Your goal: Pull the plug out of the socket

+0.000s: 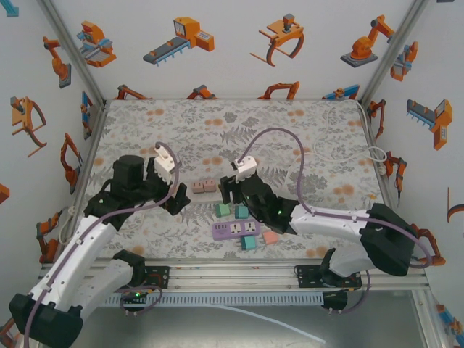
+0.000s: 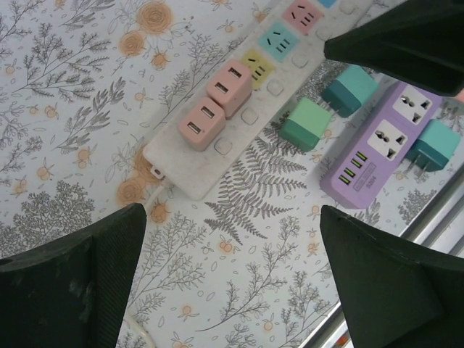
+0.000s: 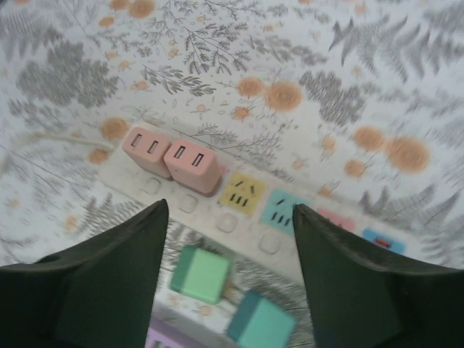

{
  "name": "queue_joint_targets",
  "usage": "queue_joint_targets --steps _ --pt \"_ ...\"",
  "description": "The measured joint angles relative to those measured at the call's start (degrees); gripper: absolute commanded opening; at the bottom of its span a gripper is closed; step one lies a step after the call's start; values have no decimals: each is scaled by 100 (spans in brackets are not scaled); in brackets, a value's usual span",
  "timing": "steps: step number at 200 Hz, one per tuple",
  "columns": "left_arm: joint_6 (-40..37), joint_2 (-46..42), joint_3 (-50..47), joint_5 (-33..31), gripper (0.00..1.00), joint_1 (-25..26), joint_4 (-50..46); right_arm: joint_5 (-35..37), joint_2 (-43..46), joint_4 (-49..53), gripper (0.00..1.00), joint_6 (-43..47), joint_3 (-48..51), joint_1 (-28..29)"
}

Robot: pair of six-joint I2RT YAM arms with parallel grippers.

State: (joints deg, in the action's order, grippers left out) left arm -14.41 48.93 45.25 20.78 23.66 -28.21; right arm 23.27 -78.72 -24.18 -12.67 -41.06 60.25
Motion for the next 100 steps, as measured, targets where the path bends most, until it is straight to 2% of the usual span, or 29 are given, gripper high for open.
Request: queue_joint_targets --steps 22,42,77,100 --pt "-232 422 192 35 97 0 44 -612 -31 555 68 791 -389 -304" --pt "-579 802 315 254 97 0 164 -1473 -170 1276 68 798 -1027 -879" --pt "-1543 1499 442 695 98 0 192 -2752 -929 2758 61 -420 -2592 -2133" --pt "-2162 1923 457 752 99 0 203 -3322 -1375 3436 60 -1193 -3045 -2691"
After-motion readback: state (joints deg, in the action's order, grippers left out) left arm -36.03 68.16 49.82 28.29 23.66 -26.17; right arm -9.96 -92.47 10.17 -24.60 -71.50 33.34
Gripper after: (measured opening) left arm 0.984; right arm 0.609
